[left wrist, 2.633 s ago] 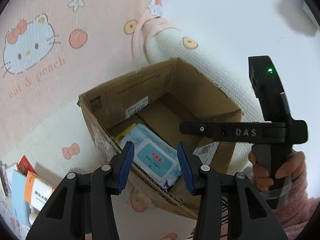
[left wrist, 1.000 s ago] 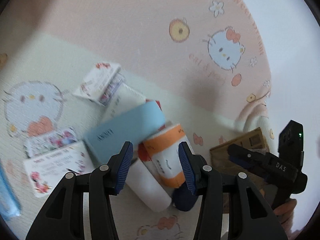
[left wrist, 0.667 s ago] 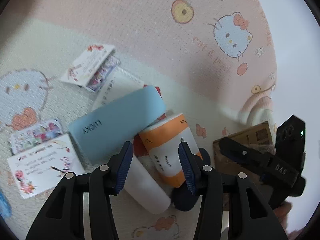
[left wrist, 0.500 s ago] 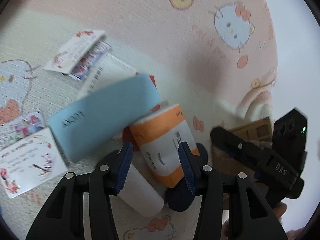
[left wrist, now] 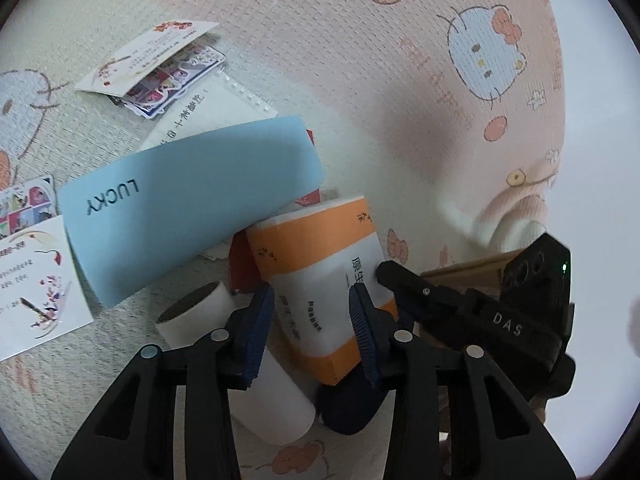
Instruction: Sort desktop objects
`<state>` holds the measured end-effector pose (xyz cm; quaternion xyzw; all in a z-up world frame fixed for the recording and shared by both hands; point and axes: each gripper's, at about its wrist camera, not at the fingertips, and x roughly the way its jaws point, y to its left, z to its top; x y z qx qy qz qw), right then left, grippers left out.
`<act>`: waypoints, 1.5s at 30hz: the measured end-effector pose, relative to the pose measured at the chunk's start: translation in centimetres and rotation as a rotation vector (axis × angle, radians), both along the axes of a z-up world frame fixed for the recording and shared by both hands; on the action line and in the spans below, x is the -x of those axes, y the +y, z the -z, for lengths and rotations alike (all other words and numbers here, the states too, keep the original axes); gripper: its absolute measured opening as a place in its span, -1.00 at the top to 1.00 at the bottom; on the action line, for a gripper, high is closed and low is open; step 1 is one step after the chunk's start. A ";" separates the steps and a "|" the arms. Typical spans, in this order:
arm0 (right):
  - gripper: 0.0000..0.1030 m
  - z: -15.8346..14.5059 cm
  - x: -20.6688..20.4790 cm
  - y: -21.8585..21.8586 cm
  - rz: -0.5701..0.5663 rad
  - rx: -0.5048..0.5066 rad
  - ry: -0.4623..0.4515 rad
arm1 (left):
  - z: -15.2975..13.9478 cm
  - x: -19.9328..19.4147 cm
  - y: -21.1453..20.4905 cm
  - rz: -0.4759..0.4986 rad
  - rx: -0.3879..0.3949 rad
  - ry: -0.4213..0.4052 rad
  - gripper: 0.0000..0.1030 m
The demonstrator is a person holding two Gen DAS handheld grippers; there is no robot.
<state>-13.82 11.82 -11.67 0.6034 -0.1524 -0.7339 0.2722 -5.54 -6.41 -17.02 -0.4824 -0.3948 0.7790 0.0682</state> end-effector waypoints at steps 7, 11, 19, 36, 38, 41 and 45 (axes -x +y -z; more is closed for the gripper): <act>0.63 -0.2 -1.5 -0.2 -0.002 -0.026 0.009 | 0.1 1.0 0.6 0.036 0.093 0.001 0.48; 0.63 -0.7 -3.4 -2.0 -0.136 -0.105 0.032 | -0.4 2.7 0.3 0.092 0.141 0.006 0.48; 0.50 -0.7 -3.1 -1.0 -0.090 -0.085 0.037 | 0.2 2.2 -0.3 0.152 0.104 -0.047 0.09; 0.27 1.4 -1.1 -1.3 0.036 0.027 -0.094 | 0.0 0.9 1.3 0.181 0.136 0.001 0.27; 0.28 0.7 -1.3 -1.8 0.001 -0.008 -0.040 | -0.2 0.9 1.3 0.176 0.133 0.009 0.30; 0.28 -1.1 -1.8 -2.9 -0.063 -0.071 0.057 | -1.2 0.8 1.3 0.160 0.141 0.037 0.31; 0.28 -3.8 -2.1 -2.9 -0.086 -0.071 0.144 | -3.3 0.7 0.9 0.137 0.126 0.091 0.31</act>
